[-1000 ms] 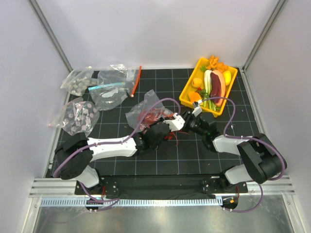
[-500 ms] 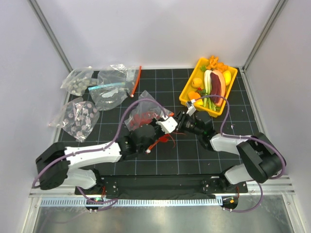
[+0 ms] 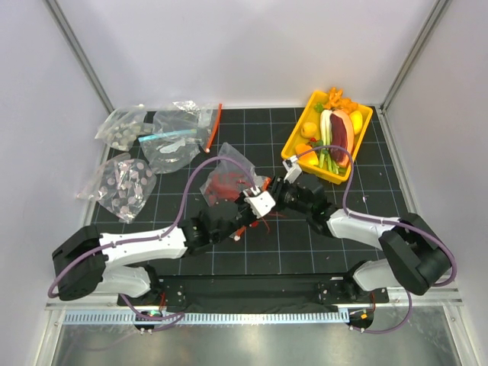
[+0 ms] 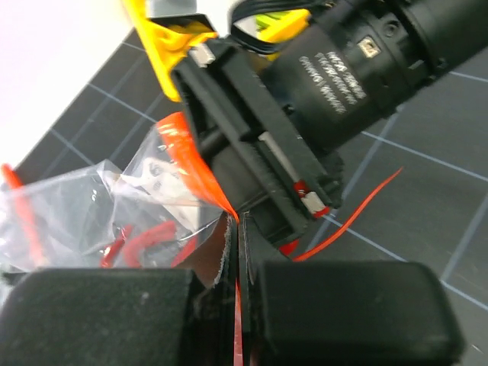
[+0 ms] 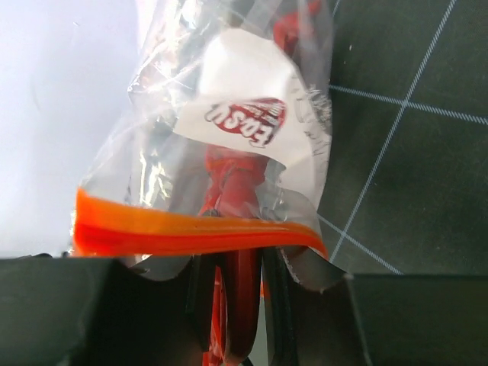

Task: Place the food in the zip-top bag and seal the zipper
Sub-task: Place the fake lobster in the zipper food storage bag.

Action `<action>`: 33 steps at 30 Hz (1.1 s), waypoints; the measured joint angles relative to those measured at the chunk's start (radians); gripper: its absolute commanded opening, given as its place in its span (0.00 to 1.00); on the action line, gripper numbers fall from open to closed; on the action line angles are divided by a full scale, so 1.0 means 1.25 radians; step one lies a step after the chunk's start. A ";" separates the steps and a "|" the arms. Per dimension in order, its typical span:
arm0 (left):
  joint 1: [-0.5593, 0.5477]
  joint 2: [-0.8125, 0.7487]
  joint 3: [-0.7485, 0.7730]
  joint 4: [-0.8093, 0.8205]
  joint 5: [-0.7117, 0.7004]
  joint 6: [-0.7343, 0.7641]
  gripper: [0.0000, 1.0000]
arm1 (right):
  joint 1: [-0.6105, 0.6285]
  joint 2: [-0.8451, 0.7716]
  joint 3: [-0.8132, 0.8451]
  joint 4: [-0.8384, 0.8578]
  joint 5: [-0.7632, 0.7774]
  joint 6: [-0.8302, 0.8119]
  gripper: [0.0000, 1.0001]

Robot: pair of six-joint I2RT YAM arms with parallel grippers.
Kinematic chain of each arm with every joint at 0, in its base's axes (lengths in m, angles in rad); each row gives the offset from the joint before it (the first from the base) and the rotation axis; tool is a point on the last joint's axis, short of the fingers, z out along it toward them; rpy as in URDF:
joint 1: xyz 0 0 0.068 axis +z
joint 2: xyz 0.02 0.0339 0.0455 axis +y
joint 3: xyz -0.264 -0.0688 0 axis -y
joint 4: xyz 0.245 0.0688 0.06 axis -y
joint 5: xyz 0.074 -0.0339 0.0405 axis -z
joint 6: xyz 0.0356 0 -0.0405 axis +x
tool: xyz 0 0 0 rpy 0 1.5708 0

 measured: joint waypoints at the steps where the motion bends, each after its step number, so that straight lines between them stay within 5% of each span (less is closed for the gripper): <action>1: 0.000 -0.002 -0.003 -0.001 0.005 -0.003 0.00 | 0.007 0.000 0.001 -0.008 0.009 -0.010 0.01; 22: 0.004 -0.038 -0.017 -0.045 0.054 -0.073 0.00 | 0.039 0.003 0.011 -0.043 0.165 -0.076 0.01; 28: 0.004 -0.005 0.024 -0.091 0.026 -0.070 0.00 | 0.039 0.006 0.004 -0.037 0.189 -0.073 0.12; 33: 0.004 0.032 0.047 -0.103 0.012 -0.063 0.00 | 0.039 0.011 -0.001 -0.034 0.215 -0.072 0.07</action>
